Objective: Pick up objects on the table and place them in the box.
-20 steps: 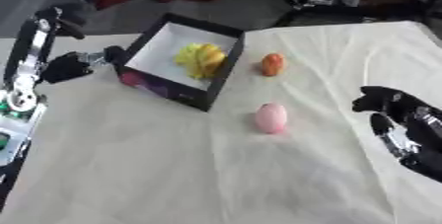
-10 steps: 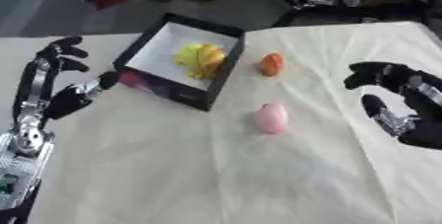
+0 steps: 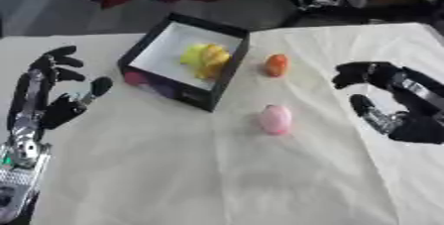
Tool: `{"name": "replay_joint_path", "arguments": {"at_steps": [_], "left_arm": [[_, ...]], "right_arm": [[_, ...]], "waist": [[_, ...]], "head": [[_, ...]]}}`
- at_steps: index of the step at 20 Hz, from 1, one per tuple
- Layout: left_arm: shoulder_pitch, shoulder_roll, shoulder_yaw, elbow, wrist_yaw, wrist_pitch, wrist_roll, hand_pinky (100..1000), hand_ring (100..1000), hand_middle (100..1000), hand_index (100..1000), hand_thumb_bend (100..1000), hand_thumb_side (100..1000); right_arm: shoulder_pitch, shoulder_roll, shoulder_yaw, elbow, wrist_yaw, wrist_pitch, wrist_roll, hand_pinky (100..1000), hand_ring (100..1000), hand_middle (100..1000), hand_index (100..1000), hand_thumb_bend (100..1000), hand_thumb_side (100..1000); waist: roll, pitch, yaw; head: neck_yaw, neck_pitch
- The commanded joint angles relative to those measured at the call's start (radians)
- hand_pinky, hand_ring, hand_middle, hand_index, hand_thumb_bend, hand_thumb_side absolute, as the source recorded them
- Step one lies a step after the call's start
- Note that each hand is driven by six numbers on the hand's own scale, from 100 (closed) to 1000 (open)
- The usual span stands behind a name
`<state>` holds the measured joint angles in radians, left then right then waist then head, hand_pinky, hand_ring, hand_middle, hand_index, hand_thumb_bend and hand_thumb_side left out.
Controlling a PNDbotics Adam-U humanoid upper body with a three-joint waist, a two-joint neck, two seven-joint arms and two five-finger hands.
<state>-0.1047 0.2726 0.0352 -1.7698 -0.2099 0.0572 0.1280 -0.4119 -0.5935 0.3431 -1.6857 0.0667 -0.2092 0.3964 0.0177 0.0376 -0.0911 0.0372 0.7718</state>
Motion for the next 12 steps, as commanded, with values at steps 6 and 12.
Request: {"name": "replay_joint_path", "arguments": {"at_steps": [6,12], "left_arm": [[-0.004,-0.009,0.005,-0.012,0.01,-0.006,0.008,742,550,599,819,949,636],[-0.004,-0.017,0.001,-0.008,0.01,-0.007,0.005,742,549,598,819,947,637]], "right_arm": [[-0.181,0.084,0.026,0.213,0.05,0.085,0.026,870,787,776,915,100,740],[-0.24,0.147,0.017,0.372,0.118,0.034,0.019,871,790,780,920,100,749]], "waist": [[0.015,-0.013,-0.008],[0.02,-0.013,-0.004]], "head": [[-0.01,-0.002],[-0.022,-0.002]]}}
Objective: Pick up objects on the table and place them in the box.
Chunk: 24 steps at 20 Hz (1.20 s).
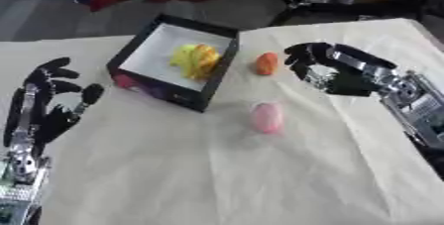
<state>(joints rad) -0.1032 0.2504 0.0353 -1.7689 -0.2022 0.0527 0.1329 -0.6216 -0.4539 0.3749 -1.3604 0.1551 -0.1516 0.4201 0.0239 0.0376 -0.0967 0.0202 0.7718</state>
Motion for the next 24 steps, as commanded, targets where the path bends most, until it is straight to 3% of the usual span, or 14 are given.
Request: {"name": "replay_joint_path", "arguments": {"at_steps": [1,9,24], "left_arm": [[-0.006,0.004,0.002,-0.009,0.003,-0.003,0.001,742,549,597,819,947,637],[-0.006,-0.002,0.004,-0.007,0.0,-0.003,0.003,742,547,596,820,947,638],[-0.003,-0.007,0.007,-0.001,-0.007,0.001,-0.001,744,547,598,821,943,643]], "right_arm": [[-0.037,0.016,-0.014,0.071,0.044,-0.038,-0.007,871,790,780,922,100,755],[-0.04,0.065,0.0,0.169,0.167,-0.151,0.001,871,792,781,928,100,765],[-0.008,0.096,0.047,0.111,0.249,-0.254,0.098,878,799,786,934,100,786]], "waist": [[0.014,-0.013,0.003],[0.013,-0.015,0.007],[0.008,-0.016,0.008]], "head": [[-0.006,-0.002],[-0.007,-0.002],[-0.005,-0.002]]}}
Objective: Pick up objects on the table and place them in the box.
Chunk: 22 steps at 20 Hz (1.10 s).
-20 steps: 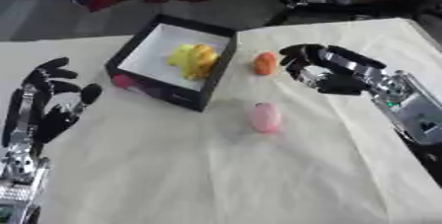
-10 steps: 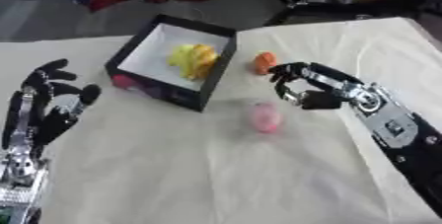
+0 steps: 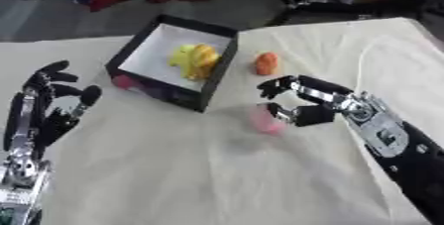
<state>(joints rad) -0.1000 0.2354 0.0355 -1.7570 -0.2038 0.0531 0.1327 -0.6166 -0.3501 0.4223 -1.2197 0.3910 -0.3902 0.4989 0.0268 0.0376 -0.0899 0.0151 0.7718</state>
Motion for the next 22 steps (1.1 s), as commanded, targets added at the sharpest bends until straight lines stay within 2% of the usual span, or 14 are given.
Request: {"name": "replay_joint_path", "arguments": {"at_steps": [1,5,9,14,15,16,17,18,21,22], "left_arm": [[-0.006,0.008,0.006,-0.012,-0.006,0.001,-0.001,744,547,598,822,943,644],[-0.004,0.007,0.006,-0.013,-0.007,0.001,-0.003,744,547,598,822,940,645],[-0.003,0.007,0.007,-0.014,-0.009,0.002,-0.002,743,546,598,822,938,646],[0.0,0.005,0.007,-0.013,-0.011,0.003,-0.002,743,546,598,822,937,647],[0.0,0.004,0.007,-0.013,-0.012,0.003,-0.002,742,546,598,822,938,647],[0.001,0.004,0.007,-0.013,-0.012,0.003,-0.001,743,546,598,822,937,647],[0.001,0.004,0.007,-0.013,-0.012,0.003,-0.001,743,546,598,822,936,647],[0.001,0.004,0.007,-0.013,-0.012,0.003,-0.001,743,545,597,822,936,647],[0.002,0.004,0.007,-0.012,-0.013,0.004,-0.001,742,545,597,822,934,648],[0.002,0.003,0.008,-0.012,-0.013,0.004,0.0,741,545,597,822,933,648]], "right_arm": [[-0.011,-0.008,0.001,-0.031,0.017,-0.021,0.026,878,799,787,934,100,785],[-0.007,-0.007,0.0,-0.028,0.051,-0.041,0.046,879,804,793,936,100,770],[-0.008,-0.01,-0.001,-0.024,0.107,-0.057,0.064,880,810,799,937,100,710],[-0.008,-0.014,-0.009,-0.006,0.197,-0.066,0.071,877,816,808,936,100,457],[-0.008,-0.014,-0.01,-0.003,0.217,-0.067,0.07,877,816,808,935,100,435],[-0.007,-0.015,-0.011,0.001,0.236,-0.067,0.069,875,815,807,929,100,340],[-0.007,-0.014,-0.012,0.005,0.255,-0.068,0.067,875,815,807,928,100,327],[-0.007,-0.014,-0.013,0.01,0.274,-0.069,0.064,873,814,801,914,100,194],[-0.006,-0.009,-0.017,0.022,0.33,-0.08,0.048,870,810,791,877,100,176],[-0.006,-0.007,-0.02,0.026,0.347,-0.084,0.038,865,798,769,817,100,170]], "waist": [[0.005,-0.016,0.001],[0.004,-0.015,0.001],[0.004,-0.015,0.001],[0.003,-0.016,0.001],[0.003,-0.016,0.001],[0.003,-0.016,0.001],[0.003,-0.016,0.001],[0.003,-0.016,0.001],[0.003,-0.015,0.001],[0.003,-0.015,0.001]], "head": [[0.001,-0.002],[0.002,-0.002],[0.002,-0.002],[0.002,-0.002],[0.002,-0.002],[0.002,-0.002],[0.002,-0.002],[0.002,-0.002],[0.002,-0.002],[0.002,-0.002]]}}
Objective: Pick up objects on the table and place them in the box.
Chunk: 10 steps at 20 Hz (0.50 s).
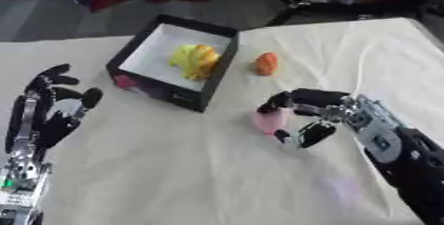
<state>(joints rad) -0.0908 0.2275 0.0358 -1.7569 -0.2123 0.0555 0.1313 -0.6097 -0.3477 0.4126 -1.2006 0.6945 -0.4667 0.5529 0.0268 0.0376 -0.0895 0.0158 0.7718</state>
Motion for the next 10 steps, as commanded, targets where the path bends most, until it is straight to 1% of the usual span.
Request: {"name": "replay_joint_path", "arguments": {"at_steps": [1,2,3,4,5,8,9,10], "left_arm": [[-0.007,0.011,0.008,-0.013,-0.004,0.002,0.002,741,545,597,822,933,648],[-0.007,0.011,0.008,-0.013,-0.004,0.002,0.002,742,545,597,821,933,648],[-0.006,0.011,0.008,-0.013,-0.004,0.002,0.002,742,545,597,821,933,648],[-0.006,0.011,0.008,-0.013,-0.004,0.002,0.003,742,544,596,821,932,649],[-0.006,0.011,0.008,-0.013,-0.004,0.002,0.003,742,544,596,821,932,649],[-0.005,0.011,0.008,-0.013,-0.004,0.002,0.003,741,544,594,821,930,649],[-0.005,0.011,0.008,-0.013,-0.004,0.002,0.004,741,544,593,821,930,649],[-0.005,0.01,0.009,-0.013,-0.004,0.002,0.004,742,544,593,821,930,650]], "right_arm": [[-0.012,-0.007,-0.015,0.01,0.057,-0.011,-0.03,862,792,758,785,100,168],[-0.013,-0.005,-0.02,0.012,0.067,-0.014,-0.046,855,777,725,698,100,161],[-0.013,-0.005,-0.024,0.011,0.072,-0.016,-0.064,853,774,718,686,100,160],[-0.014,-0.004,-0.027,0.009,0.074,-0.017,-0.082,844,756,670,587,100,151],[-0.016,-0.005,-0.031,0.006,0.075,-0.017,-0.101,843,754,664,576,100,151],[-0.019,-0.007,-0.038,-0.006,0.073,-0.012,-0.159,825,727,591,413,100,130],[-0.02,-0.007,-0.041,-0.011,0.07,-0.01,-0.178,822,722,582,386,100,126],[-0.021,-0.008,-0.045,-0.016,0.067,-0.007,-0.197,813,708,562,328,100,116]], "waist": [[0.003,-0.015,0.0],[0.004,-0.015,0.0],[0.004,-0.015,0.0],[0.004,-0.015,0.0],[0.004,-0.015,0.0],[0.004,-0.016,0.0],[0.004,-0.016,0.0],[0.004,-0.016,0.0]], "head": [[0.001,-0.002],[0.002,-0.002],[0.002,-0.002],[0.001,-0.002],[0.001,-0.002],[0.001,-0.002],[0.001,-0.002],[0.001,-0.002]]}}
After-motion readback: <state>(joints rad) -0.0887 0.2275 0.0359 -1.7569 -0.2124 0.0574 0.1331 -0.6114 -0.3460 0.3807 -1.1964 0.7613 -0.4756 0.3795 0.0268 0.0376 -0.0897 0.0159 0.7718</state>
